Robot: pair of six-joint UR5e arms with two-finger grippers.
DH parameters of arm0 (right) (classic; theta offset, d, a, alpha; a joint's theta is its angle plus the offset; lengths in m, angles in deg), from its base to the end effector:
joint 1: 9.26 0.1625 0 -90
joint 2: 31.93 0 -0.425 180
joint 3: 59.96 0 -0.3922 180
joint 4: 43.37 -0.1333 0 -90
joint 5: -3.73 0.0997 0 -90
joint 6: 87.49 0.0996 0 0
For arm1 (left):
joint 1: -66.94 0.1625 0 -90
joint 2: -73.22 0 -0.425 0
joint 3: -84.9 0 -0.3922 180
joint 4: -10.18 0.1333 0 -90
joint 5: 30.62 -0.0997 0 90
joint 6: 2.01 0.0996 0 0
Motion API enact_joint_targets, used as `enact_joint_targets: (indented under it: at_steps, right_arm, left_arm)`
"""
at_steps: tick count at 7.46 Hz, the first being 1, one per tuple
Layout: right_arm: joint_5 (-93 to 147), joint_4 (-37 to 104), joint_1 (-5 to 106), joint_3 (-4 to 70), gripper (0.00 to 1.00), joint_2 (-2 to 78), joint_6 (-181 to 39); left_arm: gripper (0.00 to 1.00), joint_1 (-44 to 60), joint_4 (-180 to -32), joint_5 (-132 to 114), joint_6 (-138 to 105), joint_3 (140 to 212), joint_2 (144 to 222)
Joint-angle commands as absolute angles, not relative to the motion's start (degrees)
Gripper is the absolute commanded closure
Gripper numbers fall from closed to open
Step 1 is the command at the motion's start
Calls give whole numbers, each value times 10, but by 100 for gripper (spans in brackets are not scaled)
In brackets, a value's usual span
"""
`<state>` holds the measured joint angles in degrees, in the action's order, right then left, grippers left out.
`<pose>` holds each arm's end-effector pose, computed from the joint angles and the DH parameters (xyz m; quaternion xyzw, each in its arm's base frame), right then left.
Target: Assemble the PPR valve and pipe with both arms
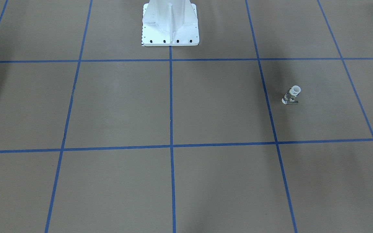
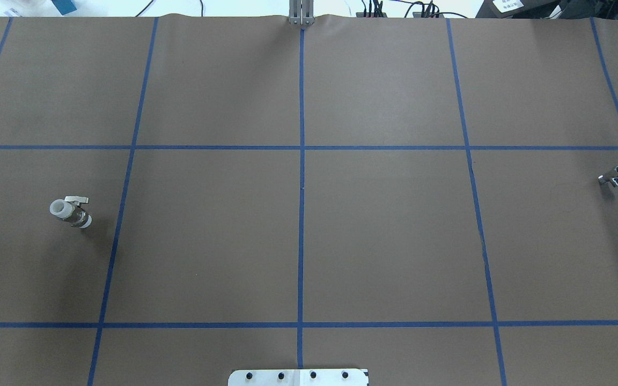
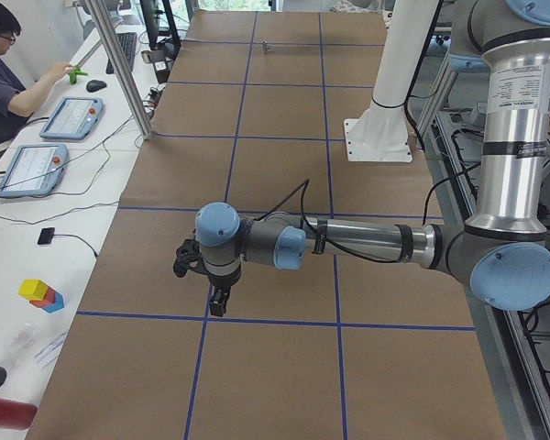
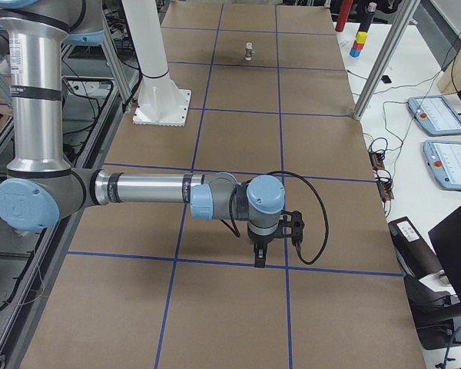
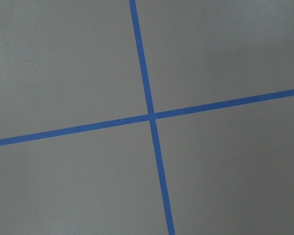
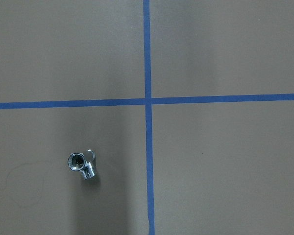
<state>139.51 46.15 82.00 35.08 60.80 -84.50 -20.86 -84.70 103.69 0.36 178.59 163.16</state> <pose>0.0723 -0.4731 0.6357 0.0166 -0.3891 0.0247 0.9207 -0.0445 -0.5022 0.6184 0.0693 0.3760 0.0648 0.9218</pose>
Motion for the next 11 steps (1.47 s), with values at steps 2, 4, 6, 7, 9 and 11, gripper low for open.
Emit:
enact_joint_targets:
  at_steps: [2,4,6,7,9,11]
  right_arm:
    - [1396,460,820,351,0,609,-846]
    - [1397,459,820,351,0,609,-846]
    - [1396,458,820,351,0,610,-846]
    - [1396,456,820,352,0,610,-846]
    - [1396,456,820,353,0,610,-847]
    - [1396,456,819,362,0,608,-847]
  left_arm:
    - [0,-209,-849,1037,4,1787,1631]
    - [0,-209,-850,1034,3,1788,1632]
    - [0,-209,-849,1031,2,1789,1637]
    - [0,-208,-850,1031,1,1786,1638]
    - [0,-198,-846,1032,-103,1823,1657]
    - [0,-116,-839,1034,-161,1867,1690]
